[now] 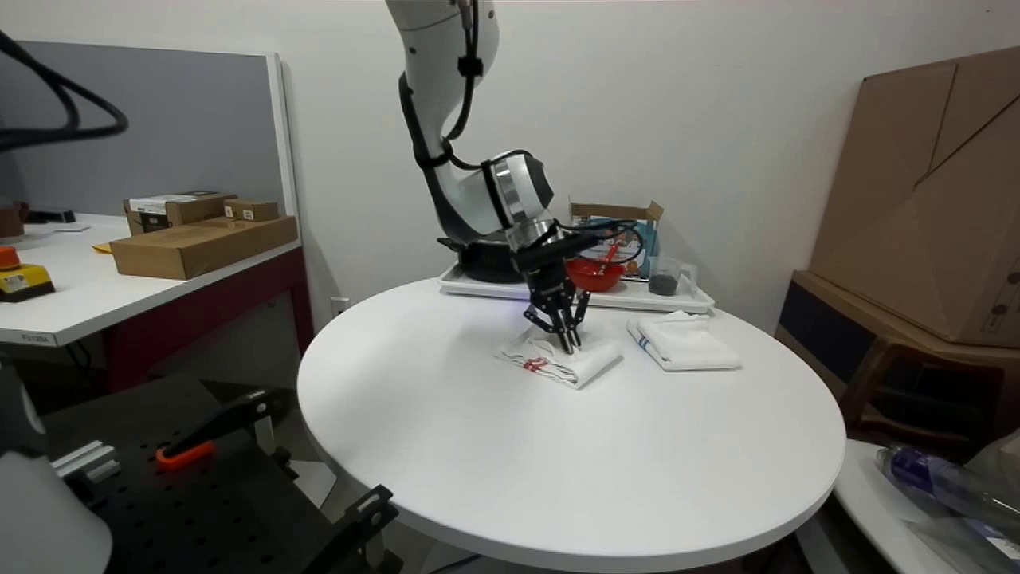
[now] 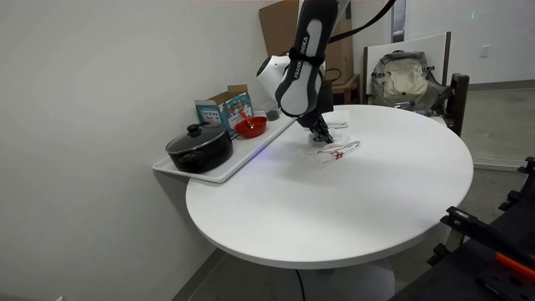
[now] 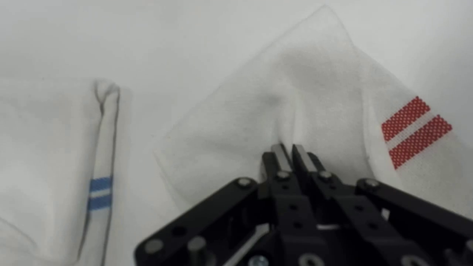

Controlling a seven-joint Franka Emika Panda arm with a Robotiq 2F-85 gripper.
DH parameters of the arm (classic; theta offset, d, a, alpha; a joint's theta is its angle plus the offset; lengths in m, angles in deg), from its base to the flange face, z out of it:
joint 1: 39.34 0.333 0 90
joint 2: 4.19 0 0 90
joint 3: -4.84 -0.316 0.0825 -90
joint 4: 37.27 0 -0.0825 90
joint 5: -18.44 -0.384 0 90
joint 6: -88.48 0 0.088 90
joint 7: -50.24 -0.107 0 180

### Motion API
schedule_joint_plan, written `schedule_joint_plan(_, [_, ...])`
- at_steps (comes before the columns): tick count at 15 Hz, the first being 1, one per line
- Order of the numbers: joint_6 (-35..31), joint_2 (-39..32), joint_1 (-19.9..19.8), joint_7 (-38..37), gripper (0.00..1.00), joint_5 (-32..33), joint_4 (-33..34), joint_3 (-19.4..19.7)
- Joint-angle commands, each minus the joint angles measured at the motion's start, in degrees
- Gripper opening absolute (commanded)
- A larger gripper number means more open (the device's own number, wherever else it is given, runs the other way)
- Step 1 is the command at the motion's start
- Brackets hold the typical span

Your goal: Wipe the table using the towel located on the left

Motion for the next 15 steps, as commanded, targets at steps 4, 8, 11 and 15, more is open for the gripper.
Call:
schedule_joint_plan(4, [8.8, -8.4, -6.9, -0.3, 0.07, -3.1, 12.9, 2.9])
schedule_joint_plan(8, [7.8, -1.9, -9.4, -2.1, 0.07, -2.1, 0.5, 4.3])
schedule_joint_plan(11, [7.1, 3.6, -9.2, -2.7, 0.07, -1.7, -8.5, 3.5])
schedule_joint_plan(15, [3.8, 11.5, -7.3, -1.1, 0.07, -0.4, -20.2, -0.9])
